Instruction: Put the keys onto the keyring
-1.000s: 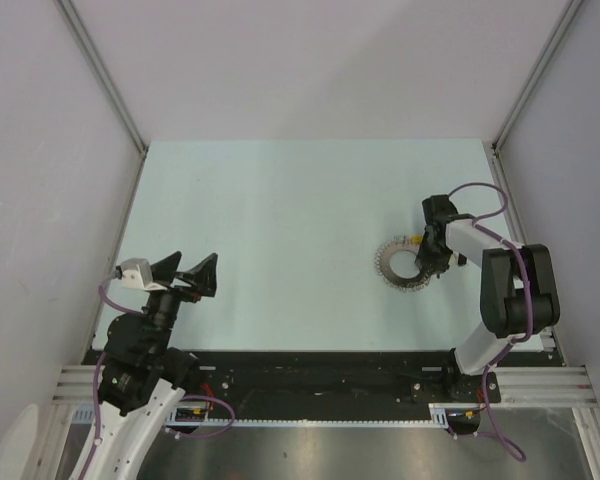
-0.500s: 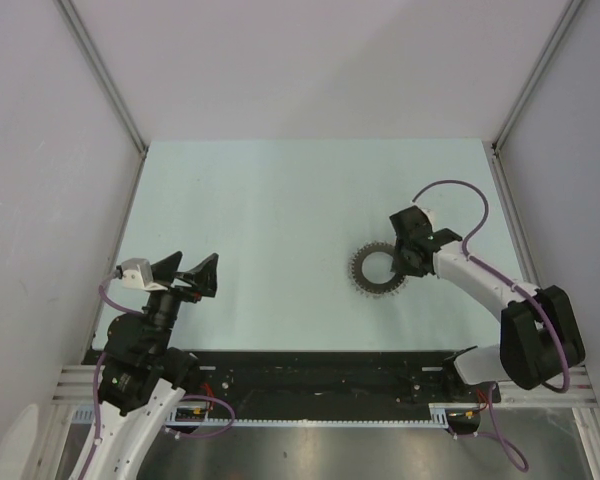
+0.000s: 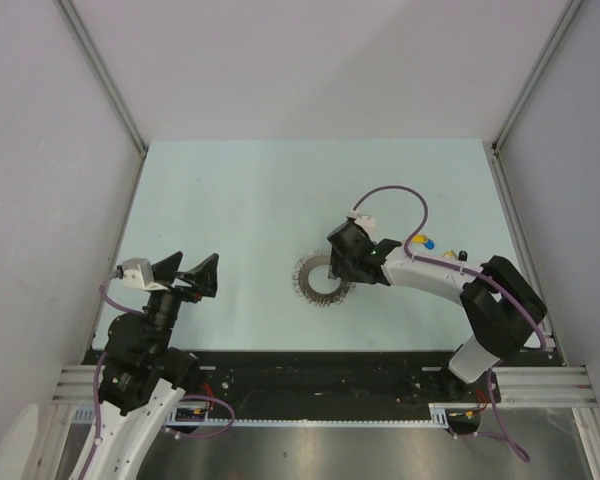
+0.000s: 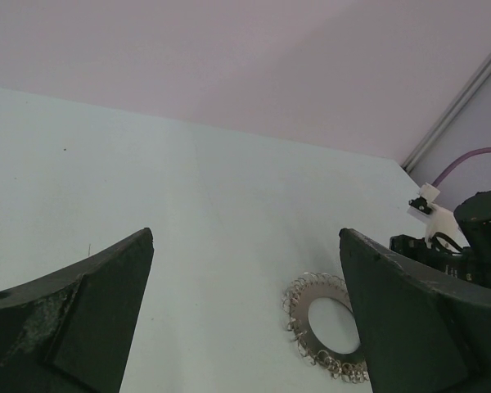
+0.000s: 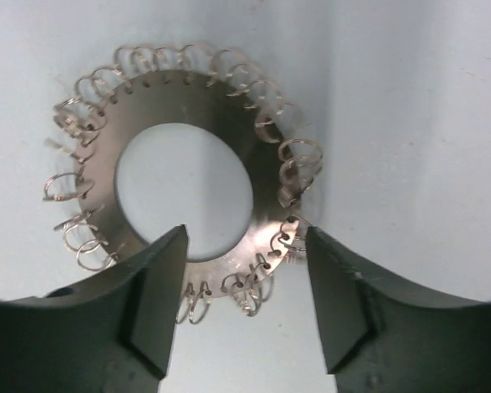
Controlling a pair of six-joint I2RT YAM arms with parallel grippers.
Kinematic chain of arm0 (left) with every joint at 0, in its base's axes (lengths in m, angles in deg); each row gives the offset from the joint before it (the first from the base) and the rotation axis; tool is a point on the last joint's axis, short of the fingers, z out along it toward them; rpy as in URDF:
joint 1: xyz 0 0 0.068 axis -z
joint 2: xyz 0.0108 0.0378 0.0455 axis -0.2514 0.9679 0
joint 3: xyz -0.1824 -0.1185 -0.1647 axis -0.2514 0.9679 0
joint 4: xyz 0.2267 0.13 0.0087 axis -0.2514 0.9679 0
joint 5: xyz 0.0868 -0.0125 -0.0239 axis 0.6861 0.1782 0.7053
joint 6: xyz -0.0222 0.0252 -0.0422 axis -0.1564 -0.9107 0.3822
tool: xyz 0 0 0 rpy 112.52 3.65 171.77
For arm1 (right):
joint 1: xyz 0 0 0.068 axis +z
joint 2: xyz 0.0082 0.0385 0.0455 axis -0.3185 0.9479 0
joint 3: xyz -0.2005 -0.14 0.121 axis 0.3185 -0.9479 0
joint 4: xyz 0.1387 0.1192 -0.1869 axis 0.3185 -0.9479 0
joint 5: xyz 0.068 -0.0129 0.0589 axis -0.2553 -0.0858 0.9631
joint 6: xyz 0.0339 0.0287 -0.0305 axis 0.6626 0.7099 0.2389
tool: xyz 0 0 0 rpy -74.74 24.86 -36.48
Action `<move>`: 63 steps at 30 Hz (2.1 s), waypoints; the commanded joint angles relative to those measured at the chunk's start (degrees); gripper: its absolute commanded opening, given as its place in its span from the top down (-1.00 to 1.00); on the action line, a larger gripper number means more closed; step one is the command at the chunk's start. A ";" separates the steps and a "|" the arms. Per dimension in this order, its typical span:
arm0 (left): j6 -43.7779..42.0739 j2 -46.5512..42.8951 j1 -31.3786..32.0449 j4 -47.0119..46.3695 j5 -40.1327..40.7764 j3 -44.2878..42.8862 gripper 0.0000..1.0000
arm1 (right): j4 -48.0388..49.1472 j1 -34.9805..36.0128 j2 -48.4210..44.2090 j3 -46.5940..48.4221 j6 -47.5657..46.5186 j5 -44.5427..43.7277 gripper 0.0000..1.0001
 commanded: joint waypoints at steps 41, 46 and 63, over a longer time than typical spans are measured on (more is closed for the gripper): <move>1.10 -4.38 0.20 -1.34 -1.71 0.19 -1.00 | 4.56 2.89 -1.11 -6.07 -19.91 5.40 0.53; 1.10 -4.21 0.20 -1.43 -1.79 0.19 -1.00 | 4.02 2.89 -2.34 -7.12 -20.26 5.48 0.49; 1.10 -3.68 0.20 -1.61 -2.32 0.28 -1.00 | 8.94 3.06 -4.01 -10.81 -21.14 6.80 0.43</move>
